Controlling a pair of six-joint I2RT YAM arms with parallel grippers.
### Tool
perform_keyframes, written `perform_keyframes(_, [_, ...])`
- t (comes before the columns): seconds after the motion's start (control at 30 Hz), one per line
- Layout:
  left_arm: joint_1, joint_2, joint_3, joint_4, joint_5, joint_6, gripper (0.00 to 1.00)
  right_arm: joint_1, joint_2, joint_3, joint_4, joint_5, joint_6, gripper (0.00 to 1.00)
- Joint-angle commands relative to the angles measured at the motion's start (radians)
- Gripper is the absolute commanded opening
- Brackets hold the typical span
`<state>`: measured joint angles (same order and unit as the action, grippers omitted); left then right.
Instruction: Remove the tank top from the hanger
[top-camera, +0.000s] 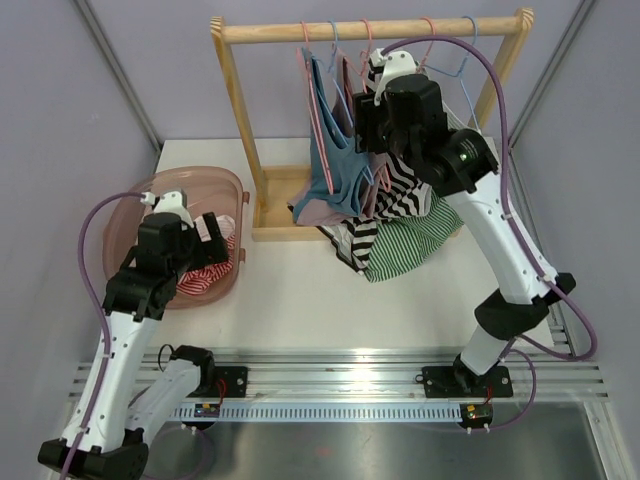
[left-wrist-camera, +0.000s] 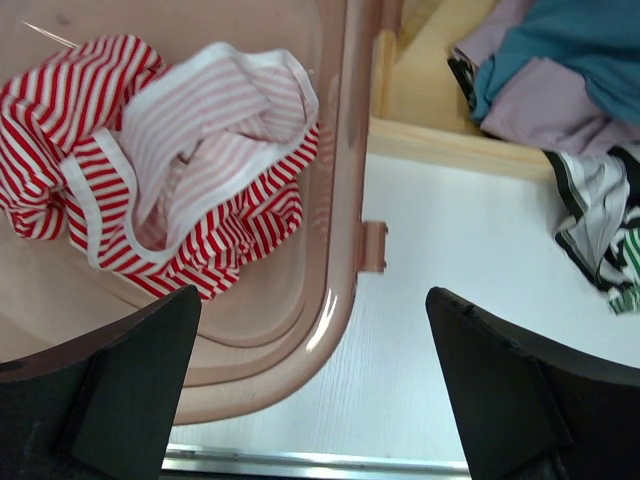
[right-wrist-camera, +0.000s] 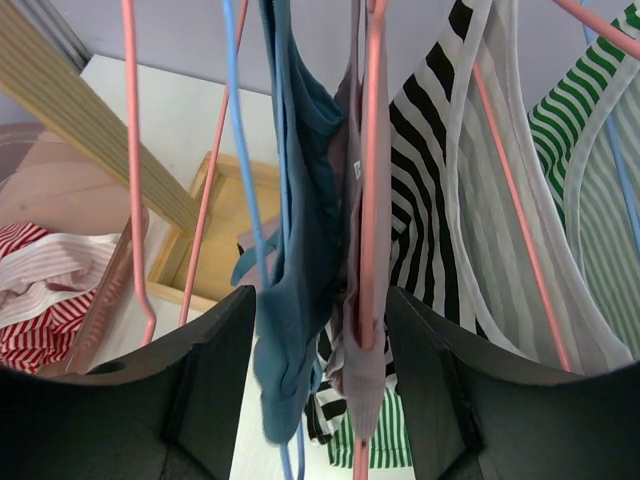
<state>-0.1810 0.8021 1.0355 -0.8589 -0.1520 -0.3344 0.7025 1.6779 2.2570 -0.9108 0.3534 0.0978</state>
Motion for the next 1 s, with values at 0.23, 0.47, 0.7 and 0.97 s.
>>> perform_keyframes(0.23, [-0.029,-0.13,-0.103,0.052,0.065,0.021,0.99,-0.051,0.155,0.222,-0.033,-0.117,-0.044,0.54])
perform_keyframes(0.47, [-0.035,-0.132,-0.118,0.066,0.077,0.021,0.99,-0.046,0.138,0.21,0.021,-0.071,-0.078,0.63])
perform_keyframes(0.7, [-0.043,-0.132,-0.127,0.077,0.085,0.018,0.99,-0.02,0.086,0.205,0.023,-0.093,-0.092,0.63])
perform_keyframes(0.97, [-0.077,-0.136,-0.129,0.075,0.06,0.012,0.99,0.006,0.098,0.208,0.046,-0.077,-0.136,0.58])
